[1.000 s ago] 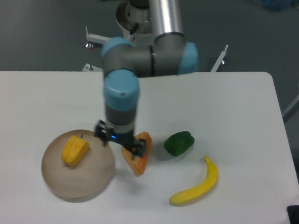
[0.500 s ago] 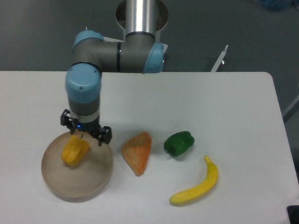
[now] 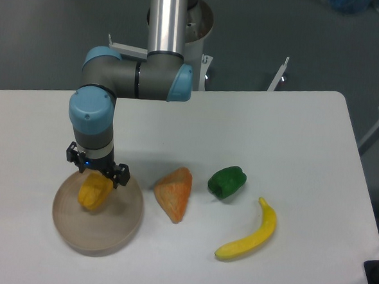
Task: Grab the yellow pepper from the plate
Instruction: 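Lower the gripper over the yellow pepper on the plate and close it, then lift the yellow pepper up off the plate with the gripper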
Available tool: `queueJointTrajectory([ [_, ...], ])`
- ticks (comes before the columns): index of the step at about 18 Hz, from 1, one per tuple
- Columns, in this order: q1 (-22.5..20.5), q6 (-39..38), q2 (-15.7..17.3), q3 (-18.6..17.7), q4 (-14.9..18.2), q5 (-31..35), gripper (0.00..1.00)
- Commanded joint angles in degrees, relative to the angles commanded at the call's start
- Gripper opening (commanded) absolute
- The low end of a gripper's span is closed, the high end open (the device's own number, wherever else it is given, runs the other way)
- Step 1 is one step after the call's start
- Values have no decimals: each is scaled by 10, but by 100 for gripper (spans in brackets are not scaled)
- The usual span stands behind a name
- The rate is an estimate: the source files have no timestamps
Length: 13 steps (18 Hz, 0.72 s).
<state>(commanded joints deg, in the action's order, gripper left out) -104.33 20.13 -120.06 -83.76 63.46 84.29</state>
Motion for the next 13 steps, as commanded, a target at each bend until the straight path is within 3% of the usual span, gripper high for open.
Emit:
queueJointTrajectory([
  [8, 6, 2, -14, 1, -20, 1, 100],
  [11, 6, 6, -13, 2, -20, 0, 61],
  [13, 6, 18, -11, 2, -20, 1, 51],
])
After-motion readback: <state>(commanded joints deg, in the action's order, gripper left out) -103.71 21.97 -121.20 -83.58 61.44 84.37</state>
